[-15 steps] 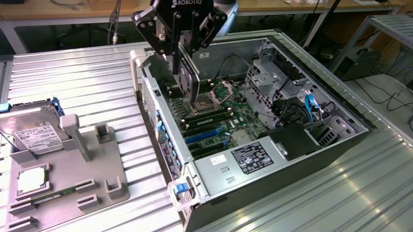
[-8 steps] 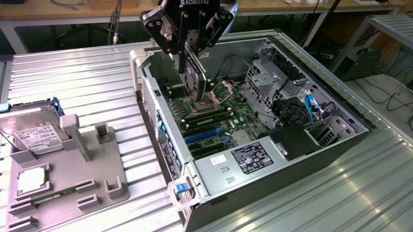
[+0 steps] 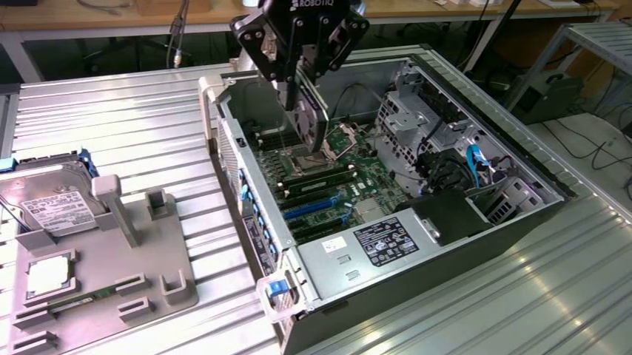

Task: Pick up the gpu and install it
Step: 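Pick up the gpu and move the gpu toward the slot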

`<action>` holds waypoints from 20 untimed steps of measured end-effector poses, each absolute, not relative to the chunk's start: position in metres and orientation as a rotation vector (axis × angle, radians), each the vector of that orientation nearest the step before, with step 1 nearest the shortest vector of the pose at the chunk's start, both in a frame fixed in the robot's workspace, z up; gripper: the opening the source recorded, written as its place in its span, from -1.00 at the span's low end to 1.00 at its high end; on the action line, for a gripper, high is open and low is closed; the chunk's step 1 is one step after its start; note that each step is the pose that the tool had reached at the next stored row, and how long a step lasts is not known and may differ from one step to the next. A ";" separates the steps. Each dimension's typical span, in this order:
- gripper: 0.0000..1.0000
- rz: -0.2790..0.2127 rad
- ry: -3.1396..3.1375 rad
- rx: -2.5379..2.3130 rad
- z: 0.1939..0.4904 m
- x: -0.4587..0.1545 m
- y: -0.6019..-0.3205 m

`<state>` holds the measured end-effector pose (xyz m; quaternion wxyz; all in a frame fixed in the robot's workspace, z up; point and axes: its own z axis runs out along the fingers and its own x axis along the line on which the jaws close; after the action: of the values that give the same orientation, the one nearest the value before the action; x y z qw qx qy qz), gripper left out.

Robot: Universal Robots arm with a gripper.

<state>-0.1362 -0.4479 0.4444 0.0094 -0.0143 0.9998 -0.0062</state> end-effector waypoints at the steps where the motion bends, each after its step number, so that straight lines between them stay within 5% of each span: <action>1: -0.44 -0.019 3.122 -0.045 0.444 -0.134 -0.448; 20: -0.44 -0.019 3.122 -0.045 0.444 -0.094 -0.448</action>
<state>-0.0936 -0.4479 0.4443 0.0094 -0.0143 0.9998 -0.0061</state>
